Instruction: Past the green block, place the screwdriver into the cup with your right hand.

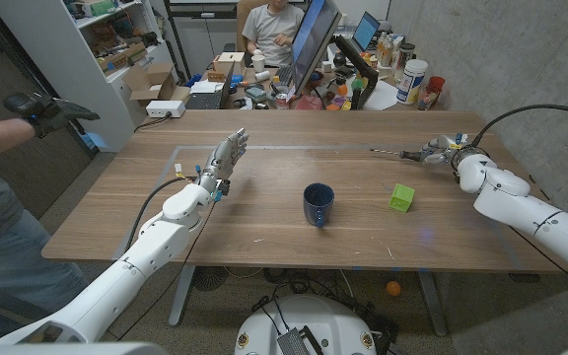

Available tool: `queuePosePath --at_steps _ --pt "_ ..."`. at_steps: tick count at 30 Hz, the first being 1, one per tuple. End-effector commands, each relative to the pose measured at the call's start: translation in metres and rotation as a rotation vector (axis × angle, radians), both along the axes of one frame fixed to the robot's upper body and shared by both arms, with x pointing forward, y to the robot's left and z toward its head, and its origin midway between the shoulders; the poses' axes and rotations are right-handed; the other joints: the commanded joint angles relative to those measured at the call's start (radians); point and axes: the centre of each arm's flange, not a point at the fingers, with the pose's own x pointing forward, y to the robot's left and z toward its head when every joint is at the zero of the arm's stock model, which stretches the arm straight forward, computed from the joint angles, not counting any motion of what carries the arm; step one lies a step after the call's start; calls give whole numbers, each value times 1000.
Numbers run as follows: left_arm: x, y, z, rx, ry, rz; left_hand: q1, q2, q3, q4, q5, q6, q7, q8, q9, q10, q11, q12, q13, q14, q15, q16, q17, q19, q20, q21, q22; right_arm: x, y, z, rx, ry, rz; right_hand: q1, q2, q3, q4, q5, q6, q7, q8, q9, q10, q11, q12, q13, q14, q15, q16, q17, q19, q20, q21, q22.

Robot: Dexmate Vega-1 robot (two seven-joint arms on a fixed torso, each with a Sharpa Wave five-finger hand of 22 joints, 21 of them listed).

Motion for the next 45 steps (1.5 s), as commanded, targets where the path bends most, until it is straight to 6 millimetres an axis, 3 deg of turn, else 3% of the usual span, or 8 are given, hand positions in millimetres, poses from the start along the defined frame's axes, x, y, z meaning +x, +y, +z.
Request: queuePosePath --at_steps 1,17,45 --pt "4 0 0 5 0 -22 6 11 -4 5 0 7 1 -1 6 5 -8 4 2 2 3 7 3 -4 9 4 1 -28 8 1 28 -66 2 -4 14 -4 3 2 84 26 5 4 12 -3 -2 4 3 -29 -1 4 4 -3 -3 0" --pt "12 5 13 38 -21 -55 6 12 -4 4 0 8 2 -1 6 4 -4 4 2 2 3 6 3 -5 8 5 1 -86 25 14 5 -196 -8 -4 15 -9 4 1 87 27 5 3 15 2 -11 4 12 -31 -7 0 6 -4 -3 0" --pt "22 25 42 105 -64 -98 9 15 -3 3 0 7 4 -2 6 4 -2 4 2 2 3 7 2 -8 2 4 1 -157 68 9 -41 -322 -66 -2 18 -20 3 0 92 26 5 3 19 -1 -24 4 9 -30 -14 3 1 -4 -5 1"
